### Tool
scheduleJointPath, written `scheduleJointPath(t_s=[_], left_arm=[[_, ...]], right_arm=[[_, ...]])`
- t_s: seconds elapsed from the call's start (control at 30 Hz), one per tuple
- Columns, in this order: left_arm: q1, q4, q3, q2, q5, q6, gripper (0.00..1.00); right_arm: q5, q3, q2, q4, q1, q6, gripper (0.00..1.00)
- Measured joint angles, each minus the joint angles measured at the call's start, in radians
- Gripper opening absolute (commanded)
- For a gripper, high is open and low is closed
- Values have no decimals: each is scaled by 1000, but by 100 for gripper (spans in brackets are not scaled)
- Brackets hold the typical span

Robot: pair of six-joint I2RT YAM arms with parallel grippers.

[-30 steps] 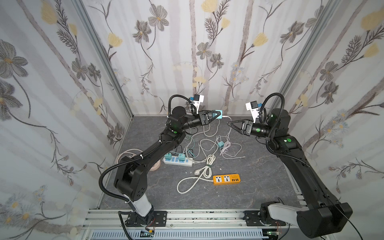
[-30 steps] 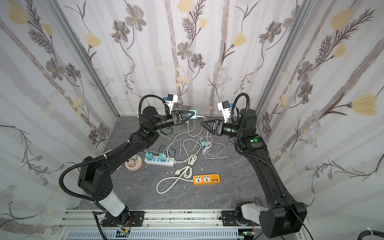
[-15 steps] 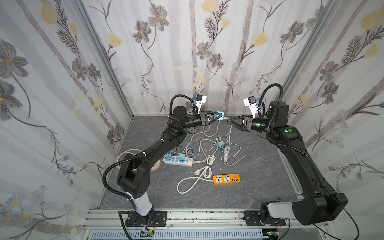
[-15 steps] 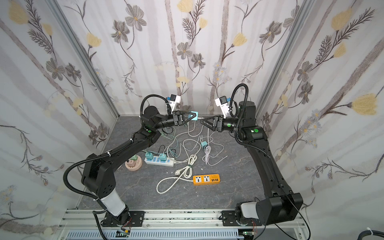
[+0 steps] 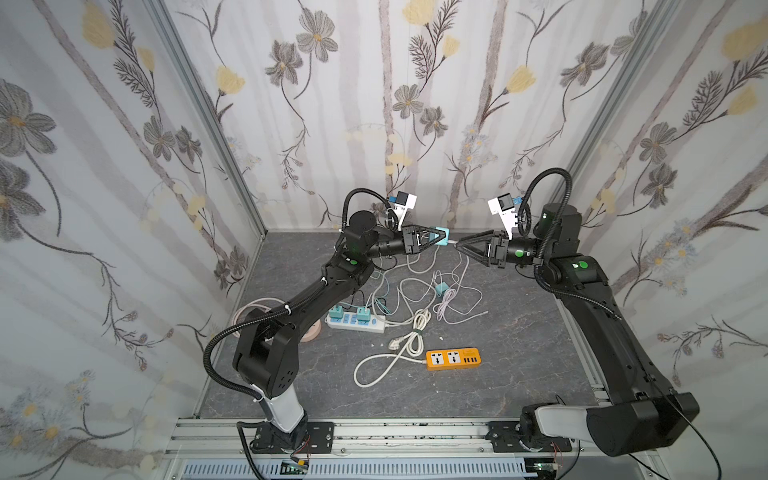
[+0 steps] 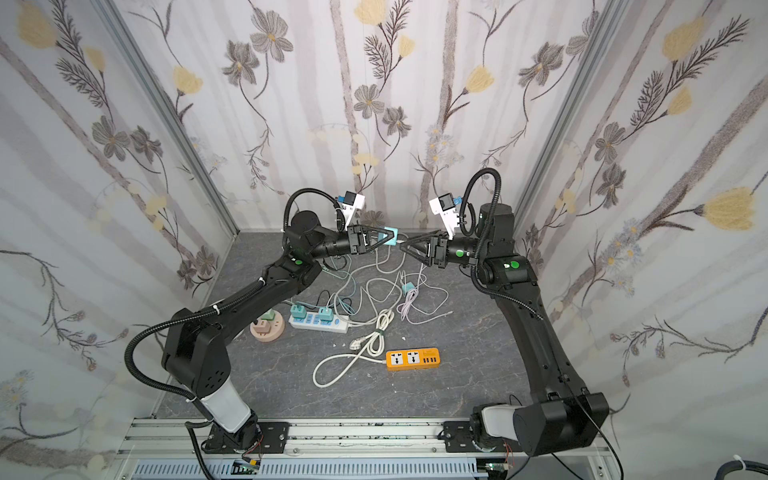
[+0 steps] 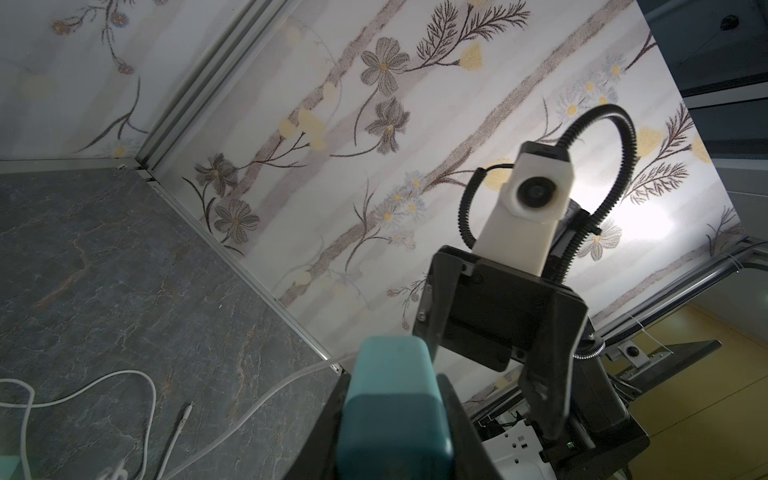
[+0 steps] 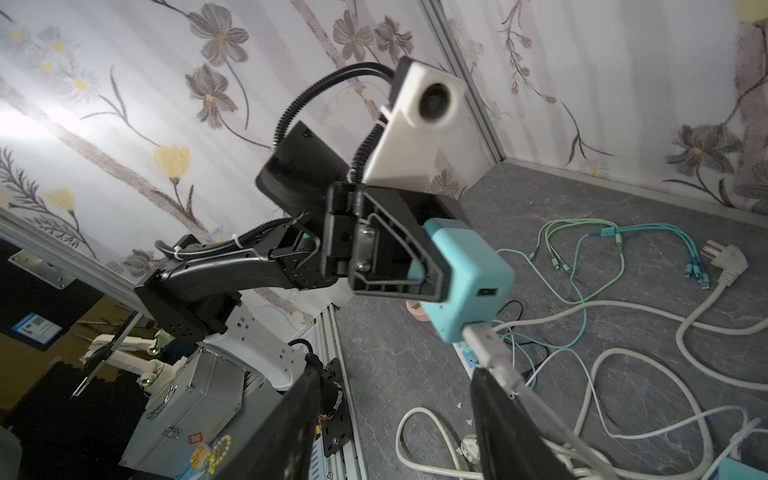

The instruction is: Insert the plug

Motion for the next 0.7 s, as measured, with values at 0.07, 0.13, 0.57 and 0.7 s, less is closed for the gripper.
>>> scheduleJointPath(t_s=[0.07, 0.13, 0.57, 0.7], left_arm=[[4, 5, 0, 5, -3, -22, 0], [5, 9, 0, 6, -8, -35, 0], [9, 22, 0, 15, -20, -59, 0], [-3, 24, -3, 7, 36, -34, 0]], right_arm=[[-18, 27, 42, 5, 1, 15, 58], [-48, 39, 63, 25, 5, 34, 57], [-53, 135, 124, -29, -7, -5, 60], [-19, 176, 142, -47, -25, -26, 56]])
